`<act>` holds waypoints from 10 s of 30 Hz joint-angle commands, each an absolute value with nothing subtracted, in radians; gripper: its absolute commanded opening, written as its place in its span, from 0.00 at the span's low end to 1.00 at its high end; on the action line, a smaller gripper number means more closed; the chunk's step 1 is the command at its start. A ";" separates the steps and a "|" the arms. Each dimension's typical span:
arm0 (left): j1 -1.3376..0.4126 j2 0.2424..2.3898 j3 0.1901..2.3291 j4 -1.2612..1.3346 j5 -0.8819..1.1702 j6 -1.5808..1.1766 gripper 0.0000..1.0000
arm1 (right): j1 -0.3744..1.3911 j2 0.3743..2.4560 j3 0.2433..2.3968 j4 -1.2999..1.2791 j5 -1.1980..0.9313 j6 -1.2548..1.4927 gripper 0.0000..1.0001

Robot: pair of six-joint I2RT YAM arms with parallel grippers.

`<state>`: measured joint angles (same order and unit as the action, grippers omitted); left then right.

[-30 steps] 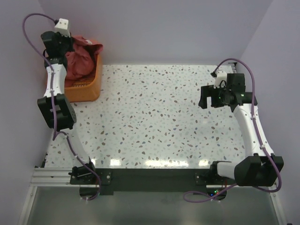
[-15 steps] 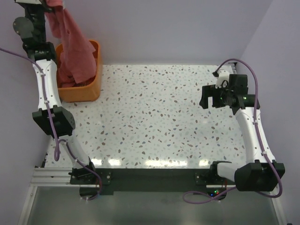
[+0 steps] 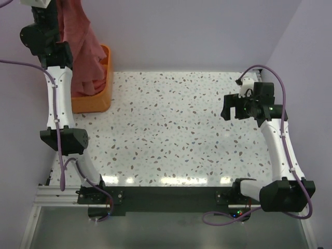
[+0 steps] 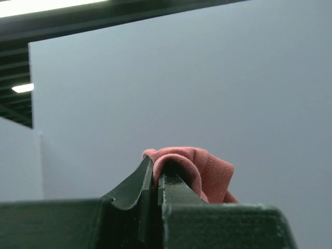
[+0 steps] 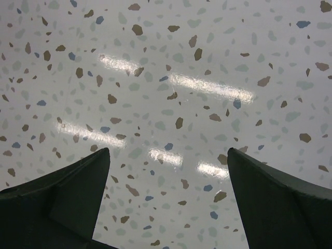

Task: Fold and stack the t-shirts
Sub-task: Move the tshirt to the center of the board, then flatten the tshirt out

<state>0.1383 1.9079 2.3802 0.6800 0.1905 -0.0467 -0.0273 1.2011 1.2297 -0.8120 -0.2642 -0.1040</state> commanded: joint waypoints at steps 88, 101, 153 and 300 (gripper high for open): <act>-0.806 1.567 0.982 -0.228 0.478 0.523 0.00 | 0.005 1.723 1.308 -0.893 -0.456 -0.236 0.60; -0.275 1.402 1.333 -0.419 0.471 0.400 0.00 | 0.014 1.904 1.482 -0.782 -0.543 -0.179 0.64; -0.149 1.577 1.499 -0.311 0.339 0.291 0.00 | 0.029 1.818 1.459 -0.799 -0.120 -0.365 0.00; -0.124 2.050 1.561 0.265 0.272 0.402 0.00 | -0.075 1.989 1.520 -0.034 0.170 -0.534 0.00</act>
